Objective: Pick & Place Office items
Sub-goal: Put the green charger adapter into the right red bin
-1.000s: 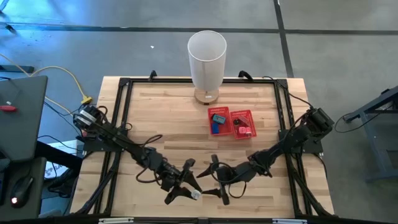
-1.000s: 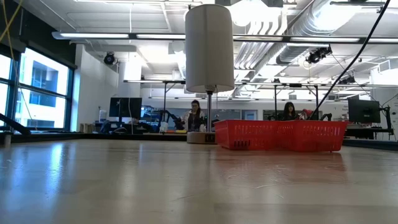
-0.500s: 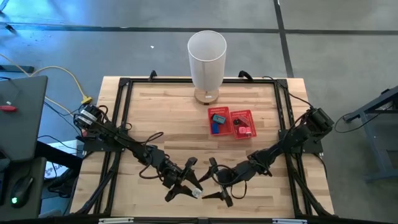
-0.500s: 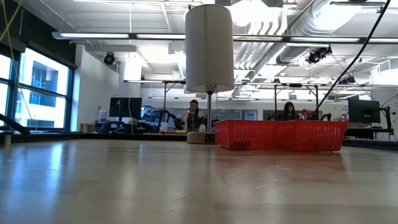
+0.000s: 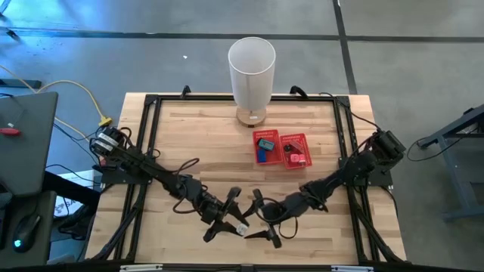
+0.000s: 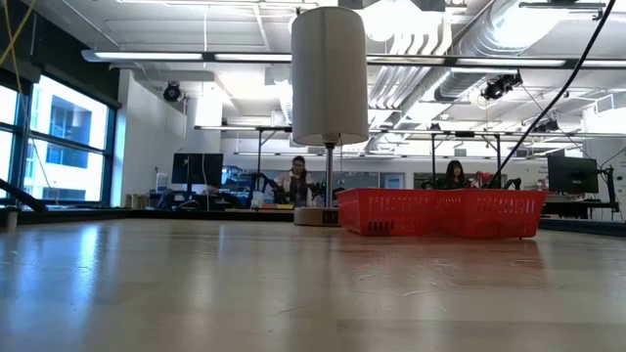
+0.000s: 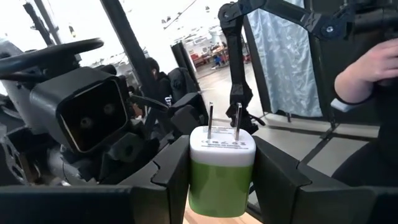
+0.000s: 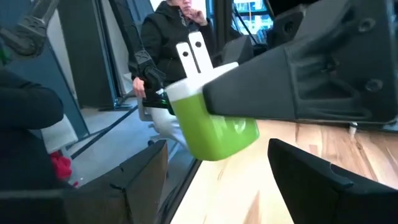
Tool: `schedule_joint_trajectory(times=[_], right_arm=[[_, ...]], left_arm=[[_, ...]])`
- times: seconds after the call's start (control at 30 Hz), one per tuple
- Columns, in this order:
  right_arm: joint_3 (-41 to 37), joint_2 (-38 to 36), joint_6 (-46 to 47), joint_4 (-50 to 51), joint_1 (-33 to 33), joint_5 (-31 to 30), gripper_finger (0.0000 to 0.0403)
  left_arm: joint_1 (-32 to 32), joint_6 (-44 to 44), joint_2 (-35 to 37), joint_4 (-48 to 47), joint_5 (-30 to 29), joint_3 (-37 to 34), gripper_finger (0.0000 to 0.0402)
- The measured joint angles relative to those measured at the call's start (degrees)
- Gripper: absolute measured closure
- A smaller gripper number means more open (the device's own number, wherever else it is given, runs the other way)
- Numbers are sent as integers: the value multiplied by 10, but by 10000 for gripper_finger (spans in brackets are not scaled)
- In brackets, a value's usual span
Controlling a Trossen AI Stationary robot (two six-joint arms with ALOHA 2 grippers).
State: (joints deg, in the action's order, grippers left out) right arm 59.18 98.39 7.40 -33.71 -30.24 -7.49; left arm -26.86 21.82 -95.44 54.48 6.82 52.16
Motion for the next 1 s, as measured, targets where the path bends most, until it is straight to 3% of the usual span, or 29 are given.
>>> schedule_joint_trajectory(times=[0.27, 0.5, 0.73, 1.0], right_arm=[[0, 0, 0, 17, -6, -41, 137], [0, 0, -63, 11, -32, -149, 137], [0, 0, -77, 12, -36, -206, 137], [0, 0, -92, 15, -38, -238, 190]], left_arm=[[9, -16, 0, -10, -9, 0, 265], [9, -33, 0, -27, -55, 0, 265], [9, -32, 0, -27, -85, 0, 265], [8, -22, 0, -30, -100, 0, 265]])
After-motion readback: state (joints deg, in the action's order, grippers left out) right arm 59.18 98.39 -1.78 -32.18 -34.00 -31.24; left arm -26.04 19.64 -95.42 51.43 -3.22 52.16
